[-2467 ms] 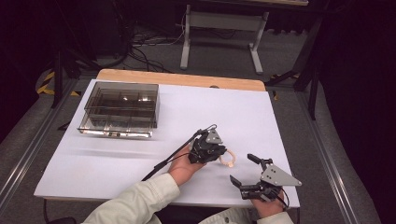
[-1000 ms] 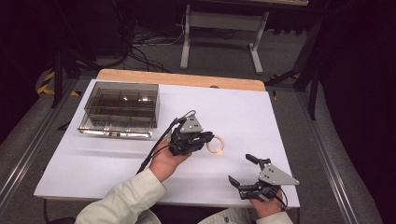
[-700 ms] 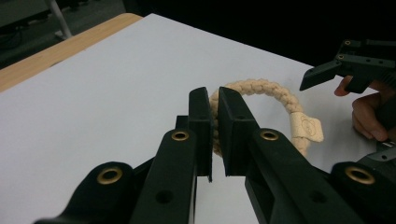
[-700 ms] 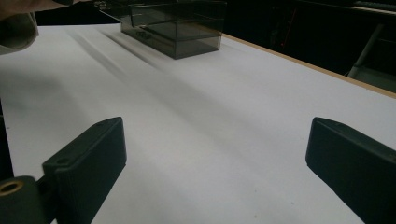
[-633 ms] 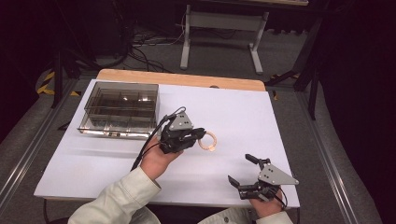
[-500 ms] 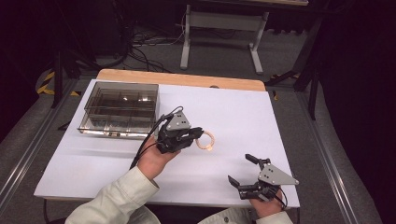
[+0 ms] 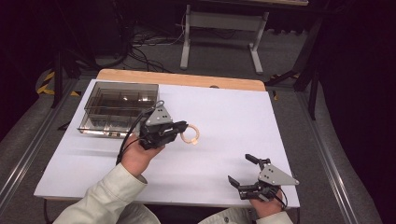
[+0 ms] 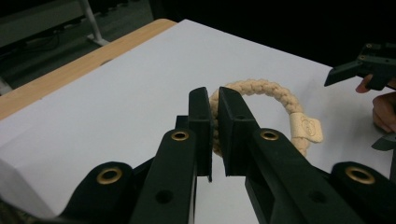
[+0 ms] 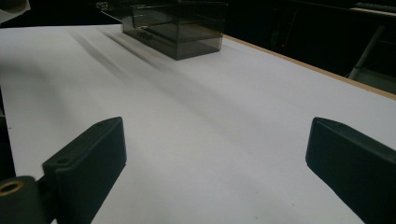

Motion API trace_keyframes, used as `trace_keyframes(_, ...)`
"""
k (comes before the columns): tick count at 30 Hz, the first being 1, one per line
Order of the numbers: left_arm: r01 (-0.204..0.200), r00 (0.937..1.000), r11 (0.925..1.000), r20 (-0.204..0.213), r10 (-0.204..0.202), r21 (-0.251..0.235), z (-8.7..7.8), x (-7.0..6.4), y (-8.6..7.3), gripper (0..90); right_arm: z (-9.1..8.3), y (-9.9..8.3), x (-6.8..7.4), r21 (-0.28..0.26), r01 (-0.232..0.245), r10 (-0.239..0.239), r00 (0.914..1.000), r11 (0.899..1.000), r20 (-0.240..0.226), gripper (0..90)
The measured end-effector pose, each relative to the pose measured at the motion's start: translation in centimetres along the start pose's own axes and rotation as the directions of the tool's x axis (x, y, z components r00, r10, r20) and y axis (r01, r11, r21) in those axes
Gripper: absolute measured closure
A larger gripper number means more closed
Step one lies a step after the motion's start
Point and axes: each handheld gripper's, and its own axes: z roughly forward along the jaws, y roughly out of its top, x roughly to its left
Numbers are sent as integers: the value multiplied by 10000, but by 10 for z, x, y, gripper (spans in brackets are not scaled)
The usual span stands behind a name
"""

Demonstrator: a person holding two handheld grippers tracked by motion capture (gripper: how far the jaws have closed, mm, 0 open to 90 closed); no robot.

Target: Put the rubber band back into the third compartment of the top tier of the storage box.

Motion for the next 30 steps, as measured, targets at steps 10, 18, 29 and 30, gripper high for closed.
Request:
trace_keyframes(10, 167, 9991, 9999, -399, -166, 35, -15, 13, -3, 843, -1, 0, 0, 10, -23, 23, 10000, 10000, -12, 55)
trace_keyframes(18, 149, 9974, 9998, -713, -142, 99, -25, 20, -6, 841, -1, 0, 0, 7, -55, 55, 10000, 10000, -7, 55)
trace_keyframes(29, 426, 9931, 9990, -1099, -406, 164, -40, 37, -9, 841, -1, 0, 0, 0, -101, 101, 9999, 9999, 3, 55)
trace_keyframes(30, 430, 9931, 9989, -1104, -404, 211, -42, 39, -10, 841, -1, 0, 0, 22, -83, 83, 10000, 10000, 24, 55)
